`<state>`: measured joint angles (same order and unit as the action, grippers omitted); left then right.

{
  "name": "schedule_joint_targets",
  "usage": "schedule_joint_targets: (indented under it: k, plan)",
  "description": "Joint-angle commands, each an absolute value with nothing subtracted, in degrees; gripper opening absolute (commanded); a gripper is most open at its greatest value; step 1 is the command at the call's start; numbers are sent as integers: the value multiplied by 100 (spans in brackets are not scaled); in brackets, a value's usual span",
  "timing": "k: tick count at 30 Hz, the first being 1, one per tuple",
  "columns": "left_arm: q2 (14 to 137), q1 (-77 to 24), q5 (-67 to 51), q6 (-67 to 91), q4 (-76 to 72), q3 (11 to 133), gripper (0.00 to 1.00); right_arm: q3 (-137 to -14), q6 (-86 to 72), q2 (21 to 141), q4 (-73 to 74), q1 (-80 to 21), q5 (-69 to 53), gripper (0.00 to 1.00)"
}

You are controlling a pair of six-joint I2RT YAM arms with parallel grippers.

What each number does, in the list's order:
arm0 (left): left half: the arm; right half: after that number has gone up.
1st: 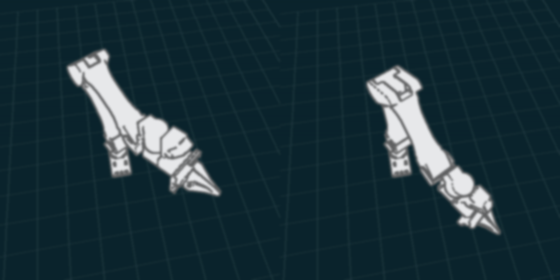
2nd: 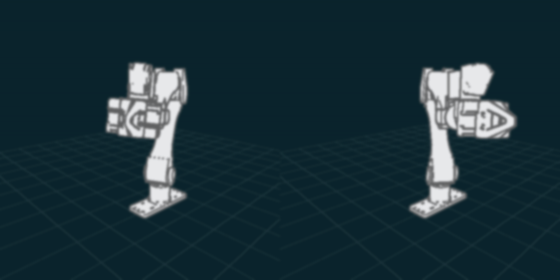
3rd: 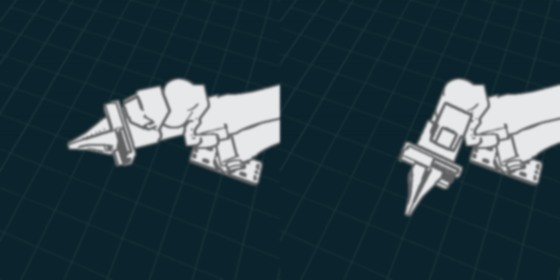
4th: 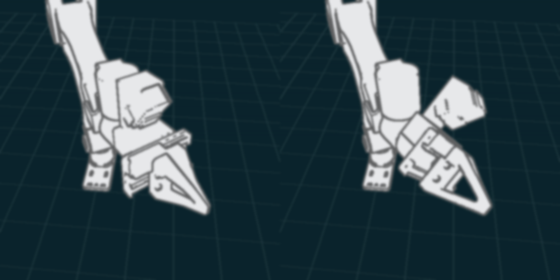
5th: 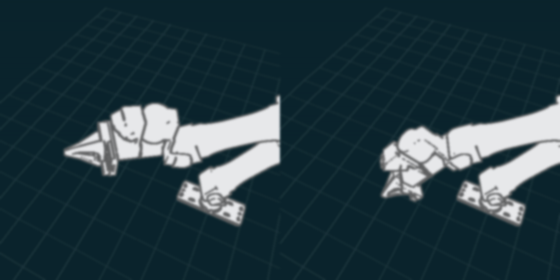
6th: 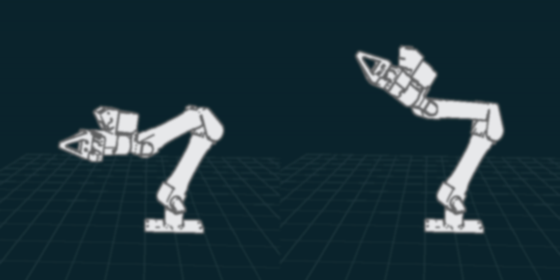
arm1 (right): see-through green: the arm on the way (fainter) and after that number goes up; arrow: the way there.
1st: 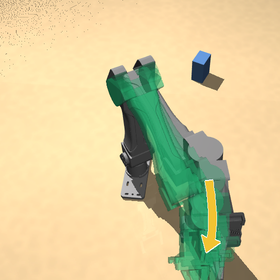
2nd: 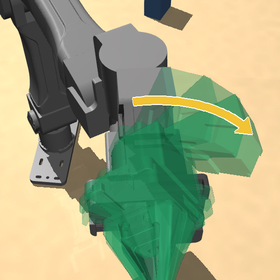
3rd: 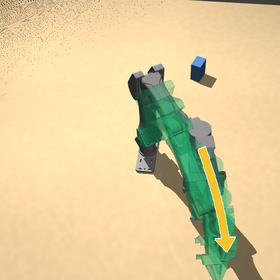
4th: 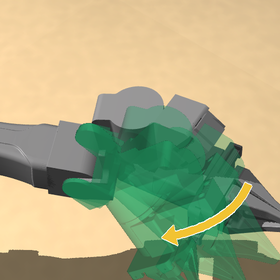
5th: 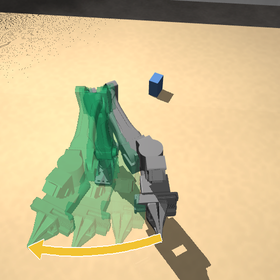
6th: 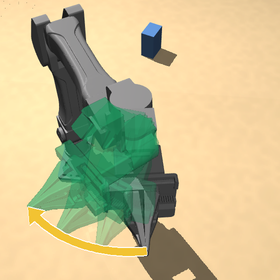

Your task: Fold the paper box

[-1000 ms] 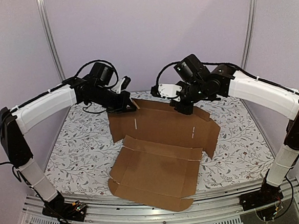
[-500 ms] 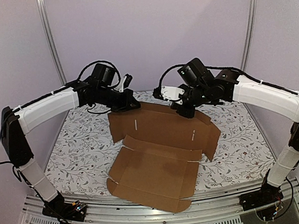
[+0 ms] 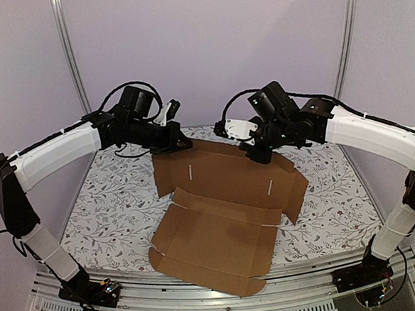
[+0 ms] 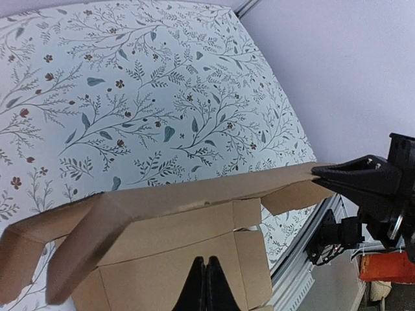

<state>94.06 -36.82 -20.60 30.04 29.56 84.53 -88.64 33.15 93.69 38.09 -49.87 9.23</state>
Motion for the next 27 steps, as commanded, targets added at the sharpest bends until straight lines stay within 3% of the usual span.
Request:
schedule_joint_targets:
  k: [1, 14, 27]
  plan:
    - [8815, -3753, -2193, 2963, 3199, 7992, 0, -8853, 3193, 9398, 3711, -5022, 1304, 0]
    - [7684, -3797, -1350, 3487, 2953, 6021, 0, -8675, 3006, 9057, 3571, -5027, 1024, 0]
    - [8437, -3801, -311, 3691, 2129, 5334, 0, -8344, 2626, 8669, 3295, -5122, 818, 0]
